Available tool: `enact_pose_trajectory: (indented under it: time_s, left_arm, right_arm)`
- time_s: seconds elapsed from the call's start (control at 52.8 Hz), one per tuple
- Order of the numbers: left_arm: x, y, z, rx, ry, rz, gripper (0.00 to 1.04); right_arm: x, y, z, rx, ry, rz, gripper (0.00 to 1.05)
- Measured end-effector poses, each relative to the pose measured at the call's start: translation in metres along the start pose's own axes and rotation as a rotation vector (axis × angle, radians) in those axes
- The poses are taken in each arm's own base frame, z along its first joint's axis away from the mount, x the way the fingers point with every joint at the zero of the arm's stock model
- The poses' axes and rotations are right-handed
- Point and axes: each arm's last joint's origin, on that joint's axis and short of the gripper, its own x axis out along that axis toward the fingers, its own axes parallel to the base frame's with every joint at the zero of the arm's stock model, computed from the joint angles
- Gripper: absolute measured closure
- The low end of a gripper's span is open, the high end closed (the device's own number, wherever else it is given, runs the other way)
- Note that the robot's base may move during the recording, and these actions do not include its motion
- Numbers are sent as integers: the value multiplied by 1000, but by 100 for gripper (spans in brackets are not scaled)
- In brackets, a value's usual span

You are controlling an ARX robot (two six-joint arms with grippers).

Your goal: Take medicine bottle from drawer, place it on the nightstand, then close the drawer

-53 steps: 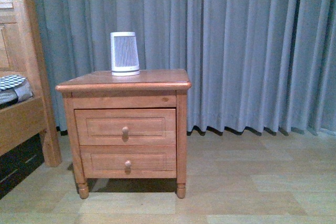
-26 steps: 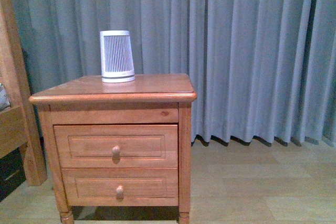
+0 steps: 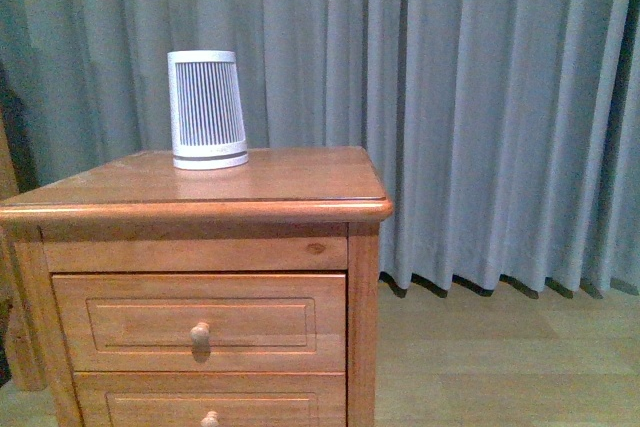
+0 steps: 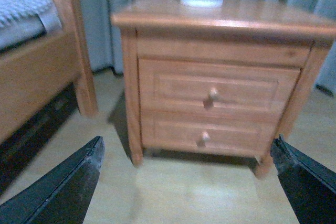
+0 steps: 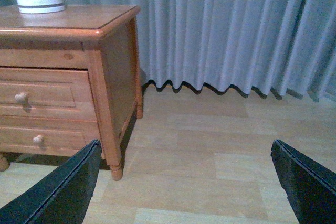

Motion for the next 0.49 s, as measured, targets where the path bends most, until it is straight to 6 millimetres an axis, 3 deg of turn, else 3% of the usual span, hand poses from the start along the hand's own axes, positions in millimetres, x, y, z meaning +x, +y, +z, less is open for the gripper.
enact_pose_trajectory:
  time_s: [0.095,0.189,0.284,0.379,0.493]
  left_arm:
    - [15,1,36,-17,26,2,7]
    - [45,1,95,13,-94,-30,7]
    - [81,-3,129,63,-163,-43,7]
    - [129,-13,141,85,-128,-72,7]
    - [181,-29,130,101,-55,-93,7]
  right_arm:
    - [0,0,0,0,0,3,7]
    - [0,0,0,0,0,3,7]
    - [0,0,0,0,0,3,7]
    - [0,0,0,0,0,3,7]
    - [0,0,0,0,0,3,7]
